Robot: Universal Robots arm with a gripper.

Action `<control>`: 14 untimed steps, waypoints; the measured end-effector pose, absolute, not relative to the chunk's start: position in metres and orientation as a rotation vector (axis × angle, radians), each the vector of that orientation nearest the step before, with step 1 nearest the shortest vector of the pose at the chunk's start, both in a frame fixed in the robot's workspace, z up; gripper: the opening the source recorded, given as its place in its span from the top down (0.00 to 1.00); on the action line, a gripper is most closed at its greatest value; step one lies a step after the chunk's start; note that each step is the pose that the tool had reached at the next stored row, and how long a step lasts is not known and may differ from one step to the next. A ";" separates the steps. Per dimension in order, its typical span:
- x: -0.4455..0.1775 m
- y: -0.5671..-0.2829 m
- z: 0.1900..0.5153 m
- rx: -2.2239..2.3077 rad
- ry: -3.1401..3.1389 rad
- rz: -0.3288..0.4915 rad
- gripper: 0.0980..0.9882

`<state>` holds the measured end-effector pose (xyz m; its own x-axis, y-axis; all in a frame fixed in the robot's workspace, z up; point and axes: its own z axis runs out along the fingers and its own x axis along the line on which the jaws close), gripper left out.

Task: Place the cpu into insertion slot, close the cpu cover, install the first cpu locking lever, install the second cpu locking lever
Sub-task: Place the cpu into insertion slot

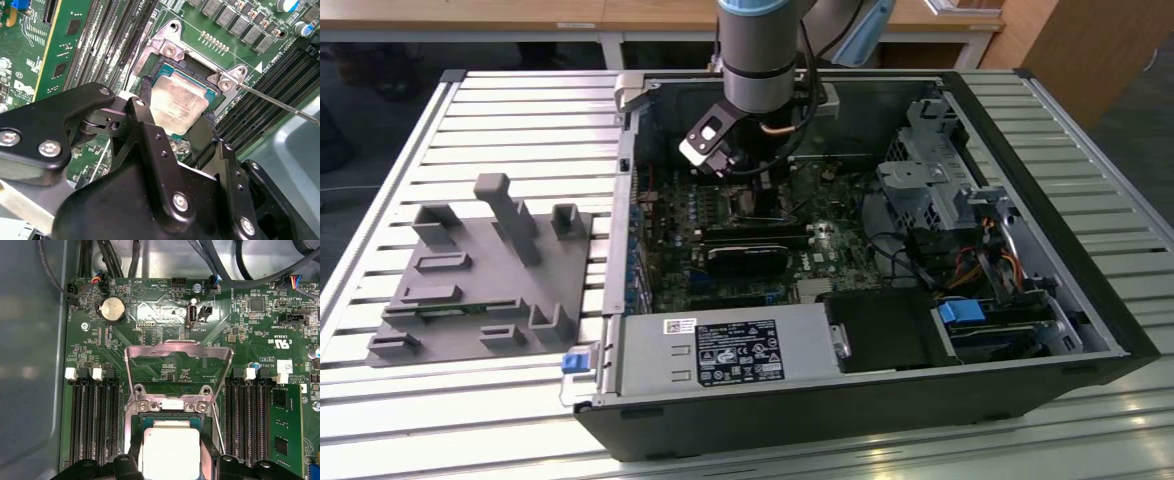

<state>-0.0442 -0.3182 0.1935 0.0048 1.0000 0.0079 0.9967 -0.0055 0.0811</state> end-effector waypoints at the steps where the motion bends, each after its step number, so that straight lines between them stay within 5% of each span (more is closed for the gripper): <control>1: -0.044 -0.318 0.193 2.189 2.178 0.097 0.51; 14: -0.044 -0.318 0.193 2.191 2.179 0.101 0.42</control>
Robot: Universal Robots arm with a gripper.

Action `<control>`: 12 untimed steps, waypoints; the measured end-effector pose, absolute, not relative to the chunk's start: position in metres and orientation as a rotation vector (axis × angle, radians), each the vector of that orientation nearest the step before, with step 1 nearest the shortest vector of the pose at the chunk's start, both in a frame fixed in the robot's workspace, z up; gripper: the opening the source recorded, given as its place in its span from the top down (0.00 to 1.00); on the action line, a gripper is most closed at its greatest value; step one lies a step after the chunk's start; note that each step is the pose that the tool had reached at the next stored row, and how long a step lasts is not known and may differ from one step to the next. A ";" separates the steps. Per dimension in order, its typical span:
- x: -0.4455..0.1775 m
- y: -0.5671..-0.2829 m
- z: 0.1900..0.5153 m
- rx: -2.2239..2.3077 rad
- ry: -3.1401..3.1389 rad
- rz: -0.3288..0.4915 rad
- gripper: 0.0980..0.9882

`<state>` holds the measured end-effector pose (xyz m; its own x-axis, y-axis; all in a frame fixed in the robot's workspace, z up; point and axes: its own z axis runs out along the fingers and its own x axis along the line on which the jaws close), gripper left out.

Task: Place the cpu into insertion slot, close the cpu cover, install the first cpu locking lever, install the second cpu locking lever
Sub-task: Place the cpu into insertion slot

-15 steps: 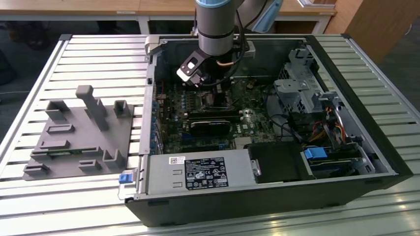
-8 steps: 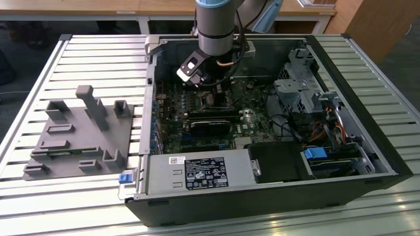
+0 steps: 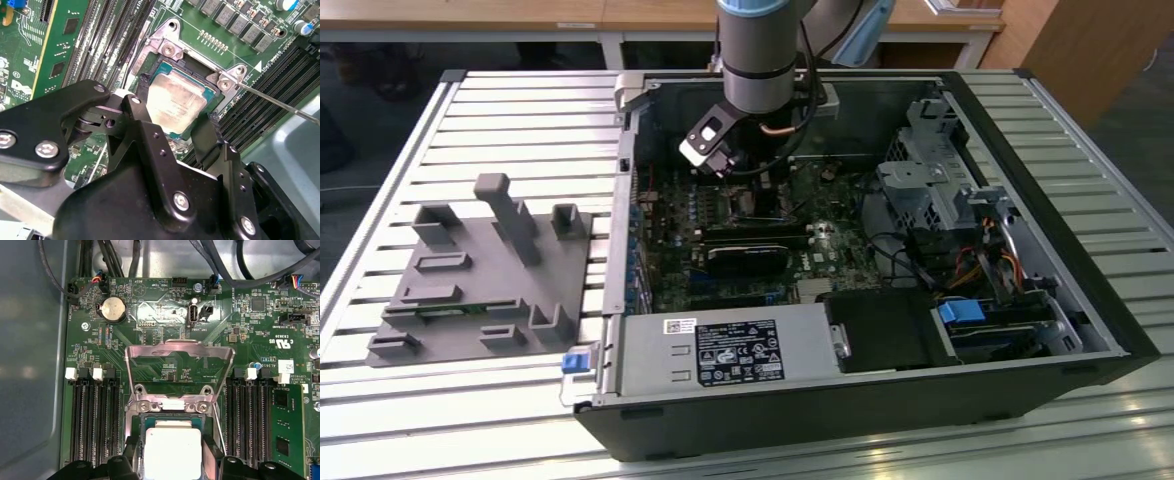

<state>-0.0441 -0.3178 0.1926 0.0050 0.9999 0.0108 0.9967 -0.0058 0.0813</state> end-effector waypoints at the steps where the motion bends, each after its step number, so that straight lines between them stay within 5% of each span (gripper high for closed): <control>1: -0.044 -0.318 0.193 2.191 2.179 0.101 0.42; 12: -0.044 -0.318 0.205 2.193 2.181 0.098 0.42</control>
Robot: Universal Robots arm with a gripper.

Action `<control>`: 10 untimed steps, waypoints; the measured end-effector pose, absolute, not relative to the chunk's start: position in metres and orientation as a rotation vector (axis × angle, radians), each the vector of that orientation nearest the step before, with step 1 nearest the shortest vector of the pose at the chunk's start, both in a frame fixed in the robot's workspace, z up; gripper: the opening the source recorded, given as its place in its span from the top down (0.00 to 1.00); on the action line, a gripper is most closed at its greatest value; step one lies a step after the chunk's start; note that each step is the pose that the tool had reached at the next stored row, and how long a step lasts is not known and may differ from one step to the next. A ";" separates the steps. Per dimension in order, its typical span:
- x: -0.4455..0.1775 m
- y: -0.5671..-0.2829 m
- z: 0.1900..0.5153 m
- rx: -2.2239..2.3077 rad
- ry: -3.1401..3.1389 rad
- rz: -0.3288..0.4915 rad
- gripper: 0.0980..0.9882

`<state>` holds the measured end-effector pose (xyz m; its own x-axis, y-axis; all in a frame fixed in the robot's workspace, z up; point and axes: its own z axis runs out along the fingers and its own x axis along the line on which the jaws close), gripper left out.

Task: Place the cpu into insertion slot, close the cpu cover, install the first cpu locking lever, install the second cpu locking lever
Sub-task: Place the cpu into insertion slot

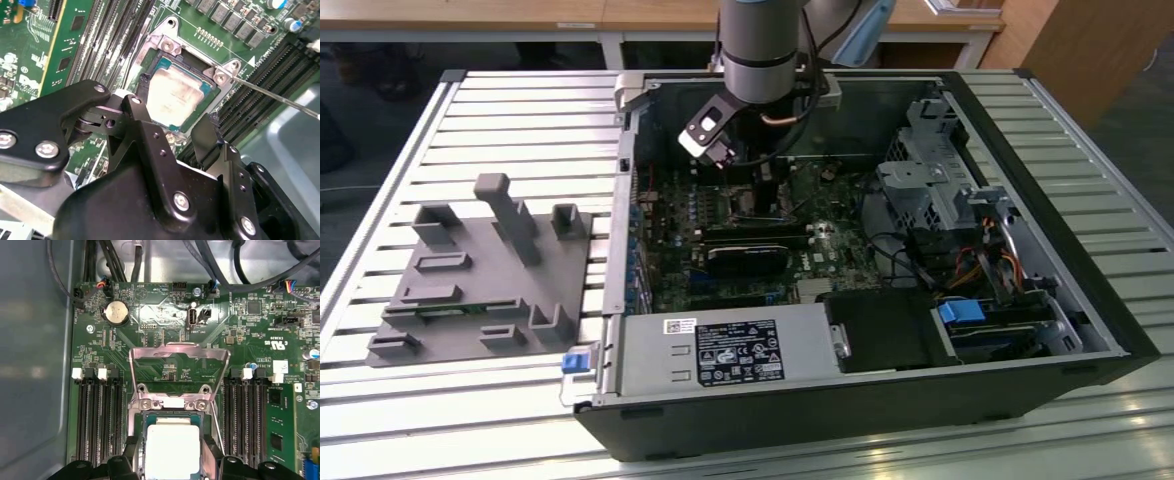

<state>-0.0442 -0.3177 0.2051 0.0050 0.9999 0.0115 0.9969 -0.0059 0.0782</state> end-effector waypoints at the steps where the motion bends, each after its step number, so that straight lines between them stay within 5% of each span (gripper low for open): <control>1: -0.044 -0.318 0.207 2.193 2.181 0.097 0.42; 5: -0.044 -0.318 0.213 2.195 2.183 0.094 0.51; 10: -0.043 -0.318 0.215 2.197 2.185 0.090 0.77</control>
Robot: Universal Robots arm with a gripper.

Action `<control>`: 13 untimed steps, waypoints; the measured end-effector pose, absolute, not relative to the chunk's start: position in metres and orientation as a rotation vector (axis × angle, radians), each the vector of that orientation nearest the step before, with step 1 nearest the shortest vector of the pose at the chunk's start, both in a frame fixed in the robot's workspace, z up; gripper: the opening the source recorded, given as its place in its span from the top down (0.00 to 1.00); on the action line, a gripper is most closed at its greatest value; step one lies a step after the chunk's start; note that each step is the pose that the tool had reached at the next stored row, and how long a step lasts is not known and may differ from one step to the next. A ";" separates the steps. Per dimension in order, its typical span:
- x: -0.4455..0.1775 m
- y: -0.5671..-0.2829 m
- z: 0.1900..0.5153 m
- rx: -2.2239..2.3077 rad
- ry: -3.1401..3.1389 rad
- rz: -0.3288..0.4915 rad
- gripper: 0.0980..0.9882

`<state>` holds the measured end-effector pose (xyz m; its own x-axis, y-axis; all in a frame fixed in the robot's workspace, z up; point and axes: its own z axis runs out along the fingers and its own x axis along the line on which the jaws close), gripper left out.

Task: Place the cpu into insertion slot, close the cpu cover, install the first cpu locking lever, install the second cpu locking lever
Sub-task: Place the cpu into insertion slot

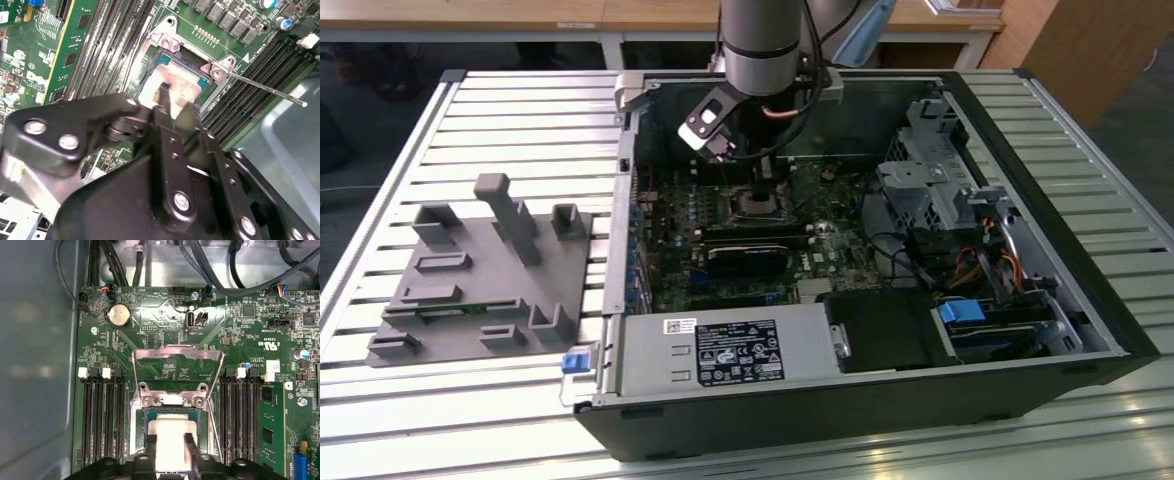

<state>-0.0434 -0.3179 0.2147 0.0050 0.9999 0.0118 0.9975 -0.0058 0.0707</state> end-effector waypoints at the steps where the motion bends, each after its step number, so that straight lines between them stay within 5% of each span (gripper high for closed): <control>1: -0.043 -0.318 0.215 2.197 2.185 0.089 0.77; 5: -0.042 -0.318 0.215 2.199 2.186 0.086 0.97; 13: -0.042 -0.318 0.218 2.200 2.187 0.085 0.99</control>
<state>-0.0422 -0.3181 0.2177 0.0052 0.9999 0.0118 0.9978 -0.0059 0.0657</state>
